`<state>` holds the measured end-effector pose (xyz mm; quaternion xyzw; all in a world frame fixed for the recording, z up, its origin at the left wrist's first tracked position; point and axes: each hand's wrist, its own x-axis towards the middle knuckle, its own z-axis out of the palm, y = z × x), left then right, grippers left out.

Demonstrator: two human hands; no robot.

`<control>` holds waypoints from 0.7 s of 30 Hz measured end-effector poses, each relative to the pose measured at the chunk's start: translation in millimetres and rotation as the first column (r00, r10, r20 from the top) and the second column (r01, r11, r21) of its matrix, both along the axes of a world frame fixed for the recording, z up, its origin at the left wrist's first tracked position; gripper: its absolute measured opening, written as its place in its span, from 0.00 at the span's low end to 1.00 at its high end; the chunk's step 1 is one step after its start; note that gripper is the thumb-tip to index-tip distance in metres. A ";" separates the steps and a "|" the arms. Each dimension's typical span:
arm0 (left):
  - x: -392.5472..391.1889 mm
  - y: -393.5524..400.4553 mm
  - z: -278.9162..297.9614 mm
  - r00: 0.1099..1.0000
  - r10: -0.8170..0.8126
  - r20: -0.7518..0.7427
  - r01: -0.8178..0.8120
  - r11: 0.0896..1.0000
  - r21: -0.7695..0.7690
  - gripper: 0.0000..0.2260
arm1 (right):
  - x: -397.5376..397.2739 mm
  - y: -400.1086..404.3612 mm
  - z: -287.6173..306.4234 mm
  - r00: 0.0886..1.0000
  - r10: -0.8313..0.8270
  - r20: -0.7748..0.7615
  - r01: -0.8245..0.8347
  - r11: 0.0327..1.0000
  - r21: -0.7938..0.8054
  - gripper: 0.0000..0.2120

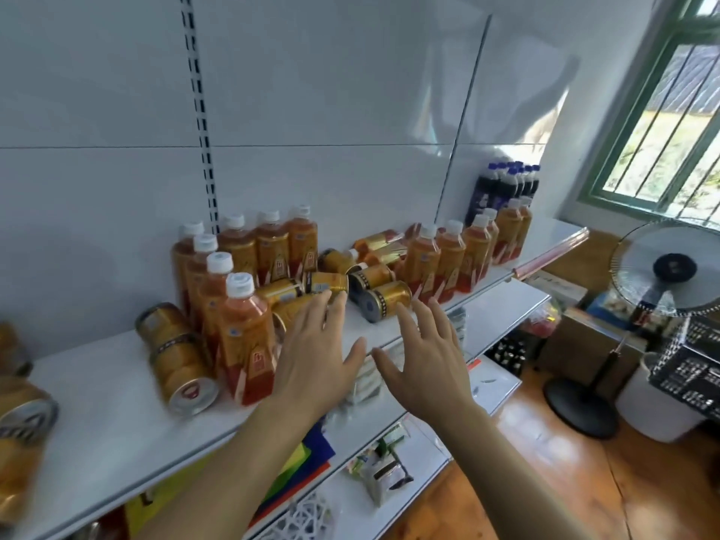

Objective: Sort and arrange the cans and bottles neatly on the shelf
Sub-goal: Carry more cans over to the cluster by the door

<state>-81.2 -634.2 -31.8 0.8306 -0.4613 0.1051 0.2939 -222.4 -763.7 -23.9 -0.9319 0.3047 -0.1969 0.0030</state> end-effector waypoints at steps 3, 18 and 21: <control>19.9 -22.2 -8.1 0.998 0.070 -0.009 -0.069 0.995 0.075 0.36 | 16.2 -25.5 -6.4 0.999 0.006 -0.054 -0.005 1.000 0.029 0.39; 61.4 -79.1 -34.7 0.831 0.510 0.222 -0.556 0.750 0.358 0.35 | 102.6 -144.6 -43.7 0.915 0.352 -0.198 -0.367 0.929 -0.042 0.38; 57.8 -78.6 -31.5 0.805 0.538 0.249 -0.593 0.733 0.333 0.35 | 106.9 -151.3 -45.1 0.904 0.393 -0.168 -0.406 0.912 -0.048 0.35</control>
